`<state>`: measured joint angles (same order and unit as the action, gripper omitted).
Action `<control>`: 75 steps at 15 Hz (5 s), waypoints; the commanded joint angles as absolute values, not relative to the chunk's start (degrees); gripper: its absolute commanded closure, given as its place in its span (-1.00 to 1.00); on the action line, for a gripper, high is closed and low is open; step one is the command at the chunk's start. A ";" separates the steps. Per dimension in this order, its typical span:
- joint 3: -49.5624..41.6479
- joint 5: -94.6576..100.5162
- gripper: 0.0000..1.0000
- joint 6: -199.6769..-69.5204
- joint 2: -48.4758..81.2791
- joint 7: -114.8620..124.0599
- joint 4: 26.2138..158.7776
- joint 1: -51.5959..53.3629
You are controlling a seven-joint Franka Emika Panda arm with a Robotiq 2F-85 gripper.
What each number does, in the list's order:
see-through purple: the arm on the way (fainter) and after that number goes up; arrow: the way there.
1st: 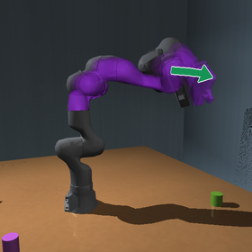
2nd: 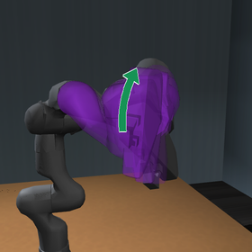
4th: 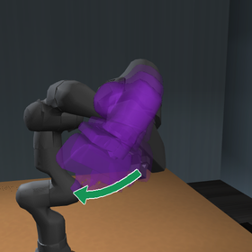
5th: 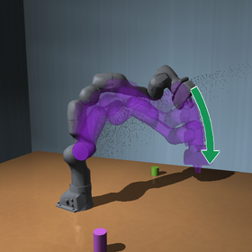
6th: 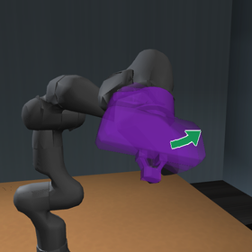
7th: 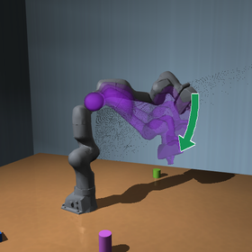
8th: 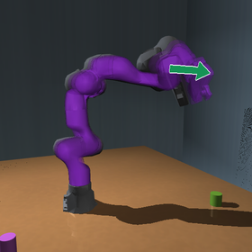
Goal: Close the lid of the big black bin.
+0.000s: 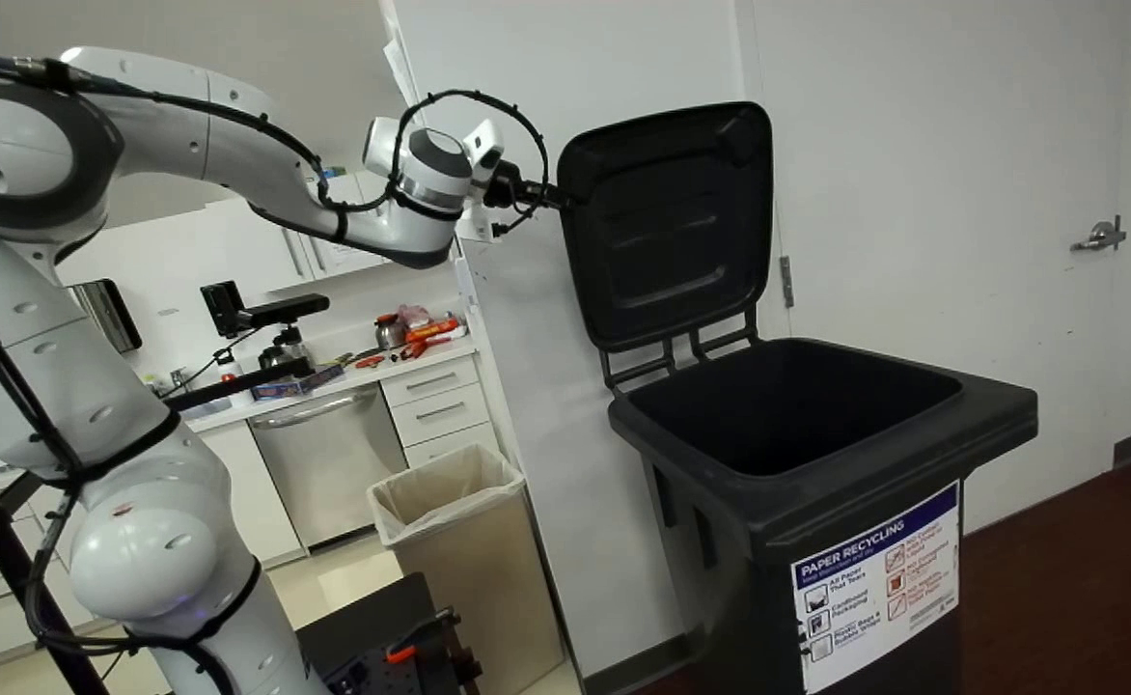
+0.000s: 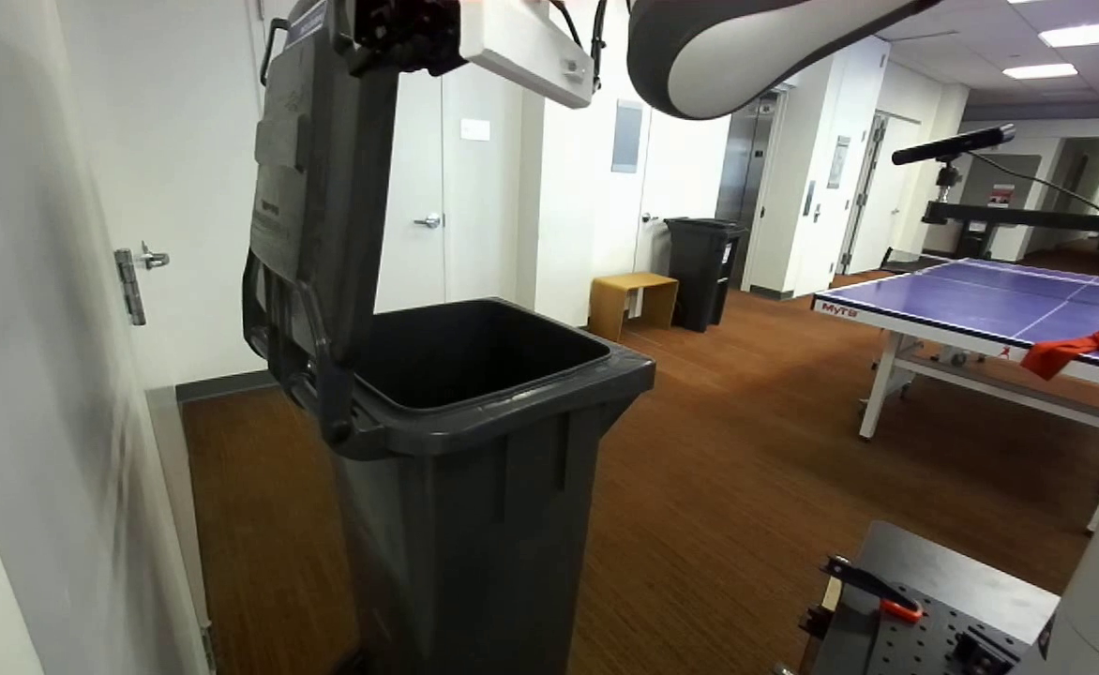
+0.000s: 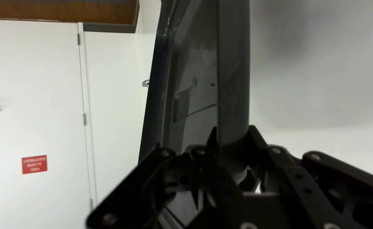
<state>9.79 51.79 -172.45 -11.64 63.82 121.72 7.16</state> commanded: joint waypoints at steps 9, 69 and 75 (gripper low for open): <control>6.74 57.77 0.89 -185.00 -22.44 81.62 137.52 -7.22; -23.91 29.88 -1.00 -148.57 -34.85 39.91 152.97 23.72; -8.41 10.98 -1.00 -125.12 -38.12 18.99 135.27 12.82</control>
